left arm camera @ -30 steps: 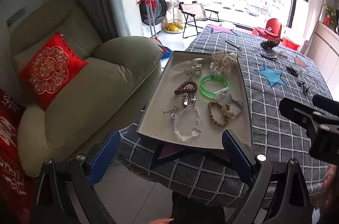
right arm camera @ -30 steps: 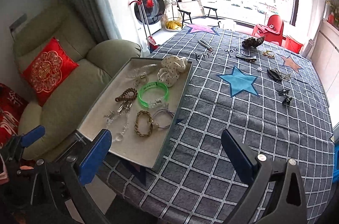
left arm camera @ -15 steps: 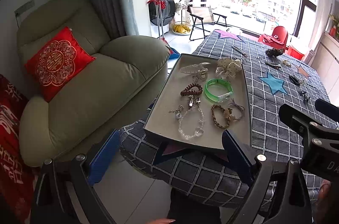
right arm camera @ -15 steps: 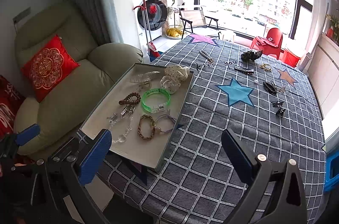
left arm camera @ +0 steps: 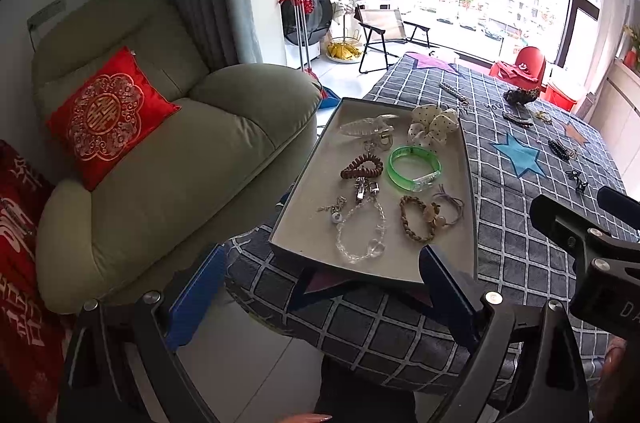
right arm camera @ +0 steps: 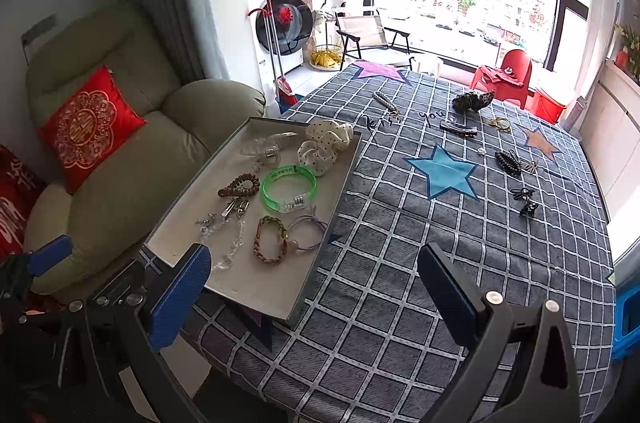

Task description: Organize jewelry

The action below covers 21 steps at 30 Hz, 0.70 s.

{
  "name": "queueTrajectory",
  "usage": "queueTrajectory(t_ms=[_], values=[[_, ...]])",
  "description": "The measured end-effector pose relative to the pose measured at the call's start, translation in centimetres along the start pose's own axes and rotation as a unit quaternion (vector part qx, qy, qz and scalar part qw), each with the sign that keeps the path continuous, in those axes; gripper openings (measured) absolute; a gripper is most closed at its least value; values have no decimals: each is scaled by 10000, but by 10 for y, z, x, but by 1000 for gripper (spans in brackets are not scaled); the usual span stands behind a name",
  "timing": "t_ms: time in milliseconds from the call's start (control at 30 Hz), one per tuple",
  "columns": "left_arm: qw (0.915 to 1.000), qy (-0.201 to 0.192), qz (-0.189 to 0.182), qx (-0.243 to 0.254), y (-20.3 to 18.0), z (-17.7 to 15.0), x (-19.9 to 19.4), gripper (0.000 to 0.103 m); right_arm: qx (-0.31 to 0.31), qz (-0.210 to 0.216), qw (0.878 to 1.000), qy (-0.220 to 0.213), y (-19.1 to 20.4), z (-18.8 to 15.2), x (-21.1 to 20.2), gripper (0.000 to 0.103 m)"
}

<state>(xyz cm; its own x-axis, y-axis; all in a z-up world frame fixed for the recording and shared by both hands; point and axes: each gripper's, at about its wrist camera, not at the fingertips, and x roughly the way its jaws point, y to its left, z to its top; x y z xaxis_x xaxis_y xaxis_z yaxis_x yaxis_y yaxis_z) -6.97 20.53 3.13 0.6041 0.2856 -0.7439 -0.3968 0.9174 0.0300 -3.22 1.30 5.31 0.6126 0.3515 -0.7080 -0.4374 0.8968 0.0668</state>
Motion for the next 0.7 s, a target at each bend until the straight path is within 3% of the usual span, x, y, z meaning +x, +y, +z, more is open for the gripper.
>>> queueTrajectory(t_ms=[700], values=[[9999, 153, 29, -10, -2, 0, 15, 98, 14, -16, 10000, 33, -3, -1, 5, 103]])
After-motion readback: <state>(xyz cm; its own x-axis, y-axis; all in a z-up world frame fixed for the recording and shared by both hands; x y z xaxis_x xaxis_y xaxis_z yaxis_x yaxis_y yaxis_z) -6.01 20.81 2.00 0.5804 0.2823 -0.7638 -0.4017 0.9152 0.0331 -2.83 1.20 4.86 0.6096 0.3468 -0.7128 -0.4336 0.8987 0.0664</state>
